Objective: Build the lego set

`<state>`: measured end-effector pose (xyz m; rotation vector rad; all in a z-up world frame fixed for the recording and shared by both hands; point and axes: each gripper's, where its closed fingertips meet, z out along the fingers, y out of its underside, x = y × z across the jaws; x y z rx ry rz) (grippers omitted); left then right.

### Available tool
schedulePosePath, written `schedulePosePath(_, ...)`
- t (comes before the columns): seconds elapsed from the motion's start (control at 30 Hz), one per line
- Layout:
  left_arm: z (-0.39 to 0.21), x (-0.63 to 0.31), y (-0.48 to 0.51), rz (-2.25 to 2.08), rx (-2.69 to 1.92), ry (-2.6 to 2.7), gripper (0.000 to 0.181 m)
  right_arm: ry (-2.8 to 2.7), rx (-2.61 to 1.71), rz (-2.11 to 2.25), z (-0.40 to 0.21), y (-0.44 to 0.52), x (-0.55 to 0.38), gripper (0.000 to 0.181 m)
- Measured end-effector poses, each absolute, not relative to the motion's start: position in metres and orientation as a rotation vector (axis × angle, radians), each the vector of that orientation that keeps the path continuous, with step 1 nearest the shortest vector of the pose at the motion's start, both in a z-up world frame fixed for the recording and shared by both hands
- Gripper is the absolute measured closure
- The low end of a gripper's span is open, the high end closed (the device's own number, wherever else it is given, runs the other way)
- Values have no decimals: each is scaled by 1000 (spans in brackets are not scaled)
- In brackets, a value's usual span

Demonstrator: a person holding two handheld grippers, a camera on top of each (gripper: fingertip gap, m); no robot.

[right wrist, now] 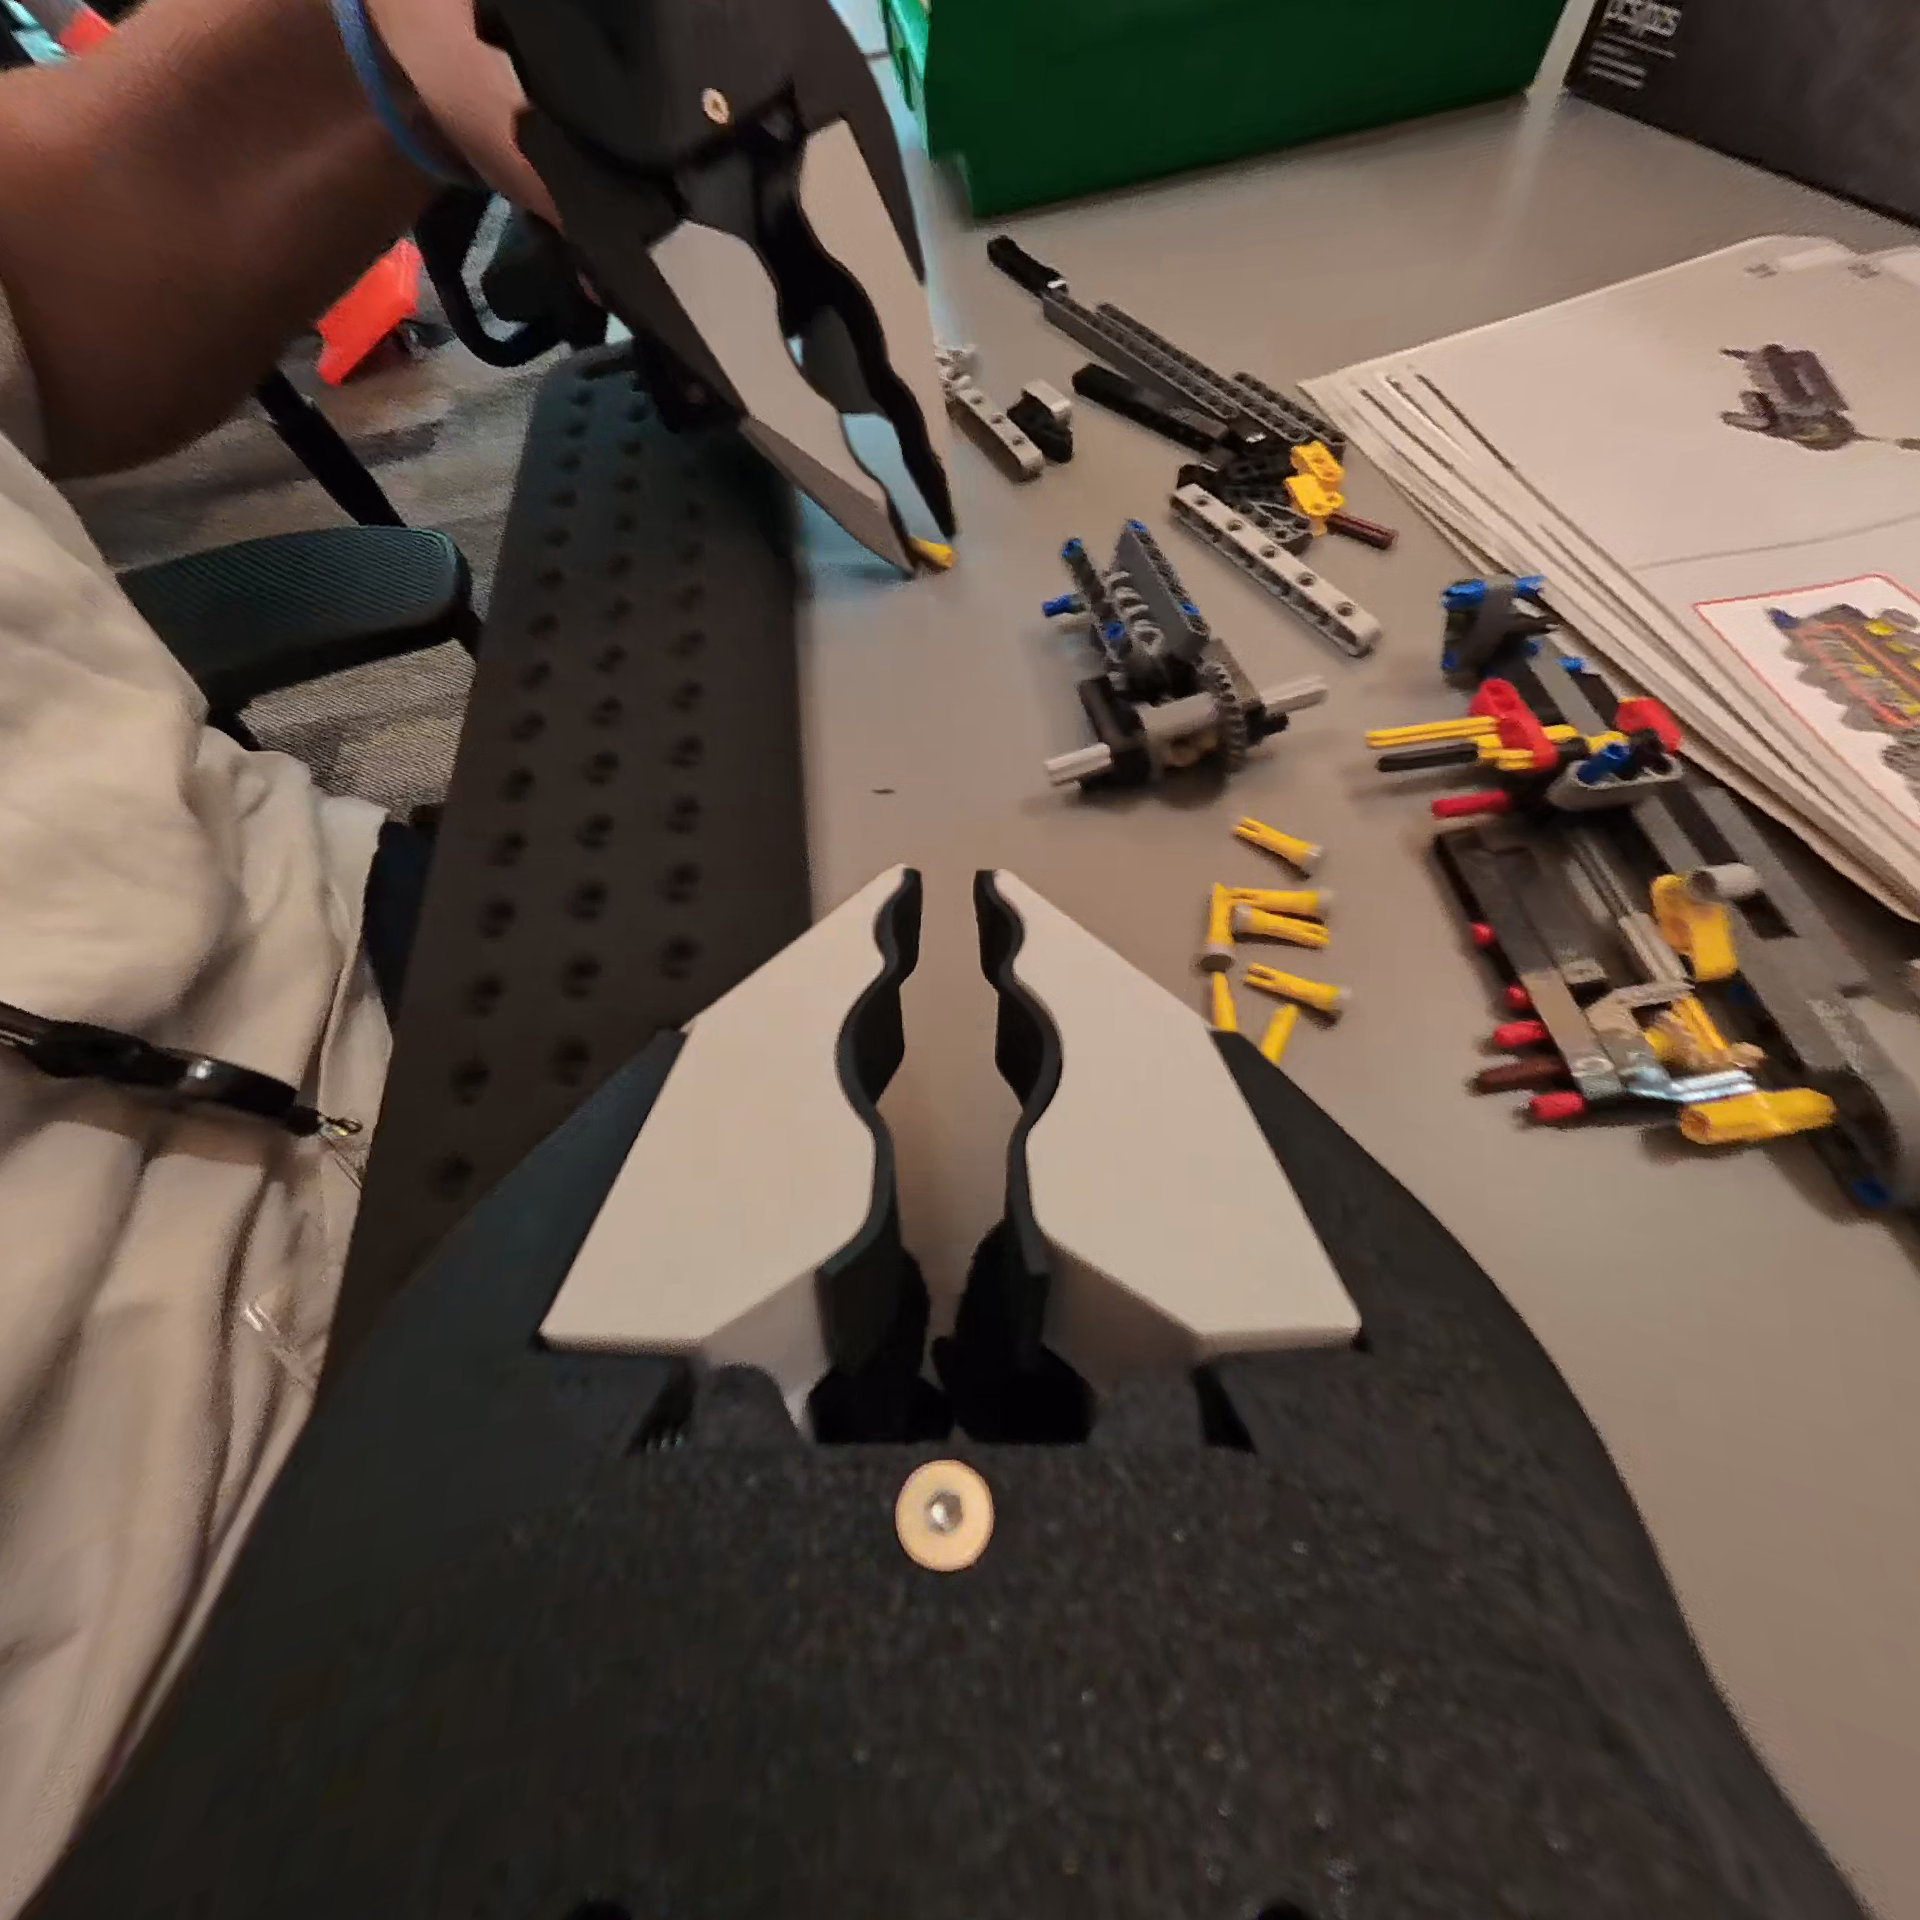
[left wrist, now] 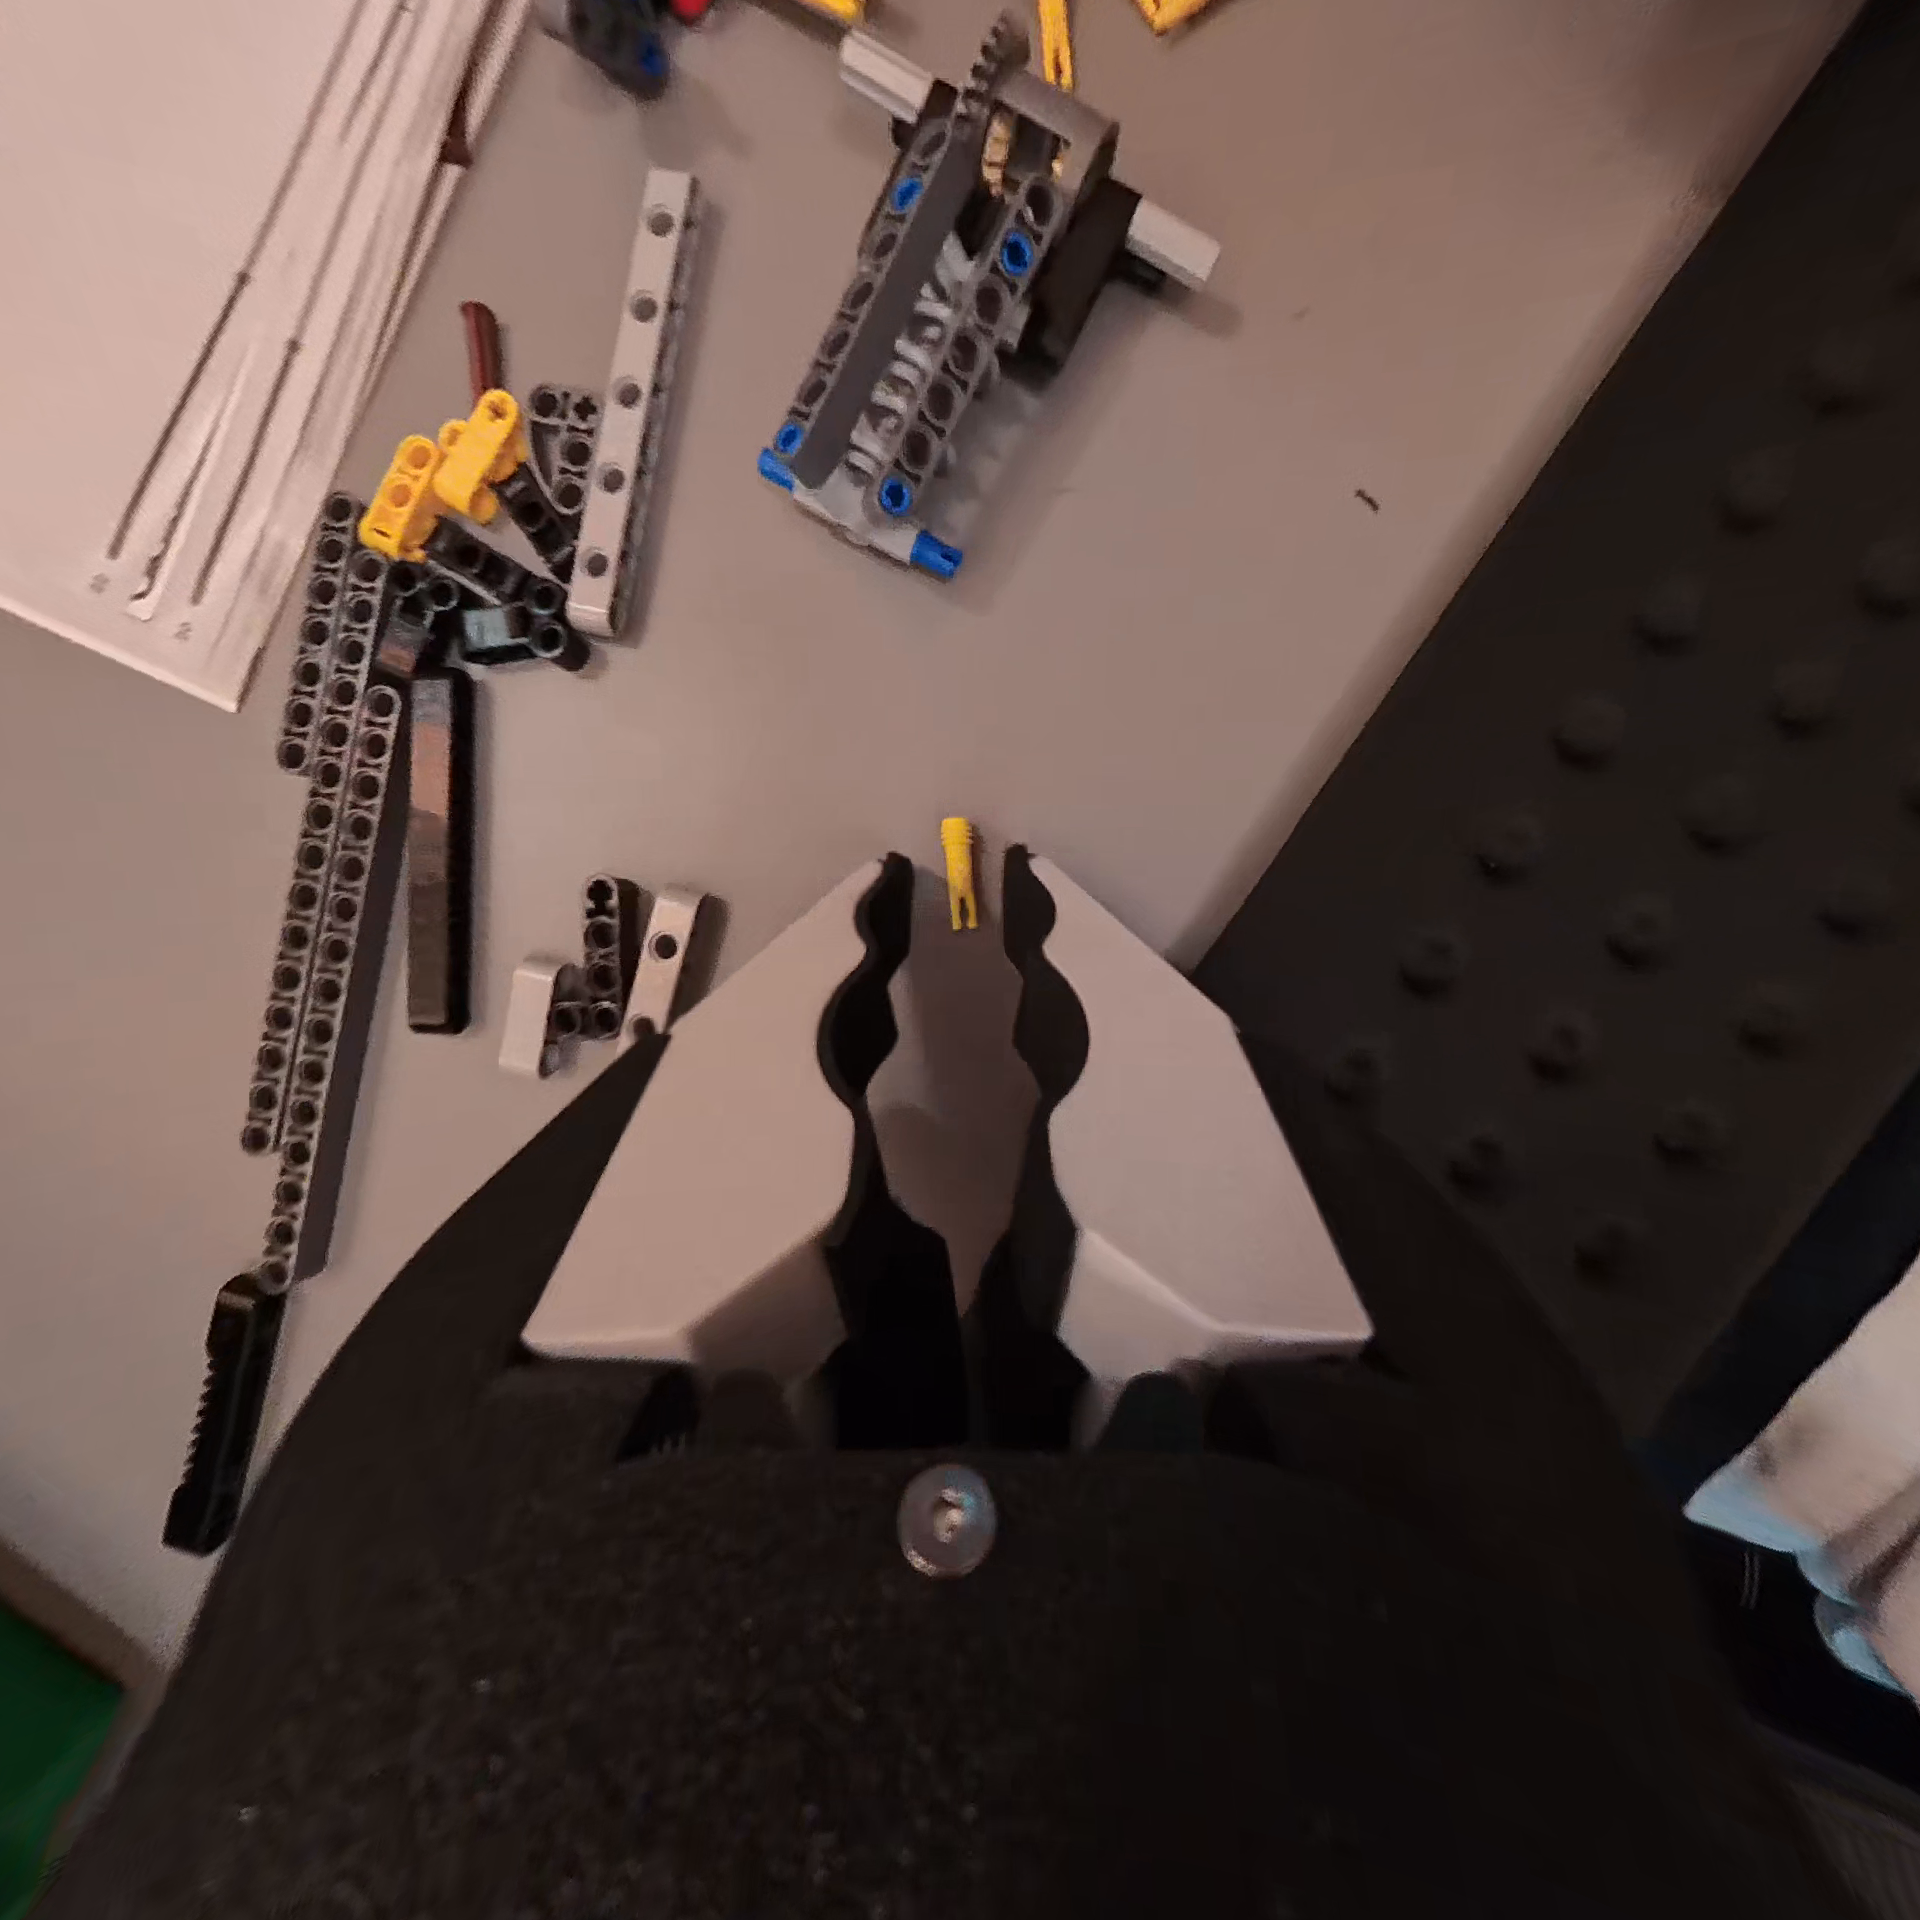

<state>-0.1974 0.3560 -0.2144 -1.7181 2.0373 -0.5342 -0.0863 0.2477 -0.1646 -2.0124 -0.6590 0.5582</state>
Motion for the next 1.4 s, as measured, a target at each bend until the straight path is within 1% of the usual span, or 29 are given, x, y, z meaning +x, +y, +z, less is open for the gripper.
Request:
schedulePosePath(0.07,-215,-194,353,-533,-1675,2064,177,-631,-1988,573,-160,250,-92,172)
schedulePosePath(0.17,-206,-182,347,-451,-1465,2096,177,-493,-1910,752,-139,258,-103,171)
schedulePosePath(0.27,-159,-144,313,-463,-1000,2005,178,-347,-1862,957,-125,269,-110,160)
schedulePosePath(0.37,-129,-114,291,-411,-794,1916,178,-278,-1805,1088,-115,272,-113,157)
schedulePosePath(0.47,-126,-96,279,-409,-730,1902,178,-277,-1798,1009,-113,273,-106,158)
schedulePosePath(0.5,-125,-92,278,-414,-725,1890,178,-271,-1794,981,-113,273,-101,161)
schedulePosePath(0.57,-121,-87,272,-478,-732,1877,178,-257,-1775,992,-110,270,-95,168)
schedulePosePath(0.7,-116,-84,265,-508,-724,1861,178,-253,-1762,994,-108,268,-87,168)
schedulePosePath(0.87,-111,-80,259,-540,-714,1835,178,-271,-1749,1047,-106,263,-90,176)
schedulePosePath(1.0,-100,-80,252,-637,-686,1787,178,-222,-1686,1229,-96,256,-89,176)
schedulePosePath(1.03,-96,-81,249,-668,-656,1774,177,-198,-1645,1309,-90,254,-88,177)
schedulePosePath(1.1,-88,-85,244,-749,-600,1760,168,-157,-1560,1473,-79,249,-86,177)
schedulePosePath(1.27,-71,-83,237,-927,-535,1688,165,-161,-1453,1670,-65,239,-88,176)
schedulePosePath(1.33,-66,-81,238,-971,-544,1666,167,-160,-1424,1703,-61,237,-89,176)
schedulePosePath(1.4,-65,-81,235,-993,-525,1668,174,-161,-1431,1674,-62,239,-89,176)
